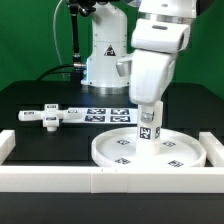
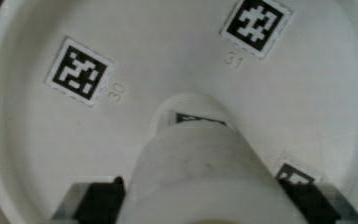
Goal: Assemble round table
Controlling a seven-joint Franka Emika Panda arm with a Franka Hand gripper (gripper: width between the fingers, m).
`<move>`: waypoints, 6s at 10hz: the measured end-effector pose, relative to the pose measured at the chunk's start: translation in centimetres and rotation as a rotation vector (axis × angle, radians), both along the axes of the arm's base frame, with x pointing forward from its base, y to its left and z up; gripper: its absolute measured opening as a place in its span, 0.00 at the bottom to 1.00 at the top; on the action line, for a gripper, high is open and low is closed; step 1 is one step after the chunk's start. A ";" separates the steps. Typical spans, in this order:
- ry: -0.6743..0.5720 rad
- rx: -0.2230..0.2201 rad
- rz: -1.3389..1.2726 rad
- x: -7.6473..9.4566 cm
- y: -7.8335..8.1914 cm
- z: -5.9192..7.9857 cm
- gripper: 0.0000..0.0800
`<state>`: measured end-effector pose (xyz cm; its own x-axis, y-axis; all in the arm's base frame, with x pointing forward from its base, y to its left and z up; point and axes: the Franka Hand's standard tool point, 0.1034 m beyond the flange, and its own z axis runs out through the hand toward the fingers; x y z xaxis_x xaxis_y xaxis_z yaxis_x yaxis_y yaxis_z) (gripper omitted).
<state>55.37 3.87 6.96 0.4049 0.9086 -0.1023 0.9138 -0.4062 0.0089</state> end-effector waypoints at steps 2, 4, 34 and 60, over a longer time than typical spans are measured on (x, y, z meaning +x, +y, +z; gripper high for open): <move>-0.023 0.007 -0.150 -0.1 0.1 0.1 0.51; -0.031 0.005 -0.233 -0.1 0.1 0.1 0.51; -0.032 0.077 -0.347 -9.1 -13.4 1.0 0.81; 0.027 0.078 -0.253 -13.9 -18.7 -3.7 0.81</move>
Offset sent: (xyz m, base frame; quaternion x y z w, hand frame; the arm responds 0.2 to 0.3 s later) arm 0.0000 0.0000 0.0000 0.0000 0.0000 0.1296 0.9916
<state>41.44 -14.88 3.24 0.6185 0.7842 -0.0501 0.7823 -0.6205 -0.0542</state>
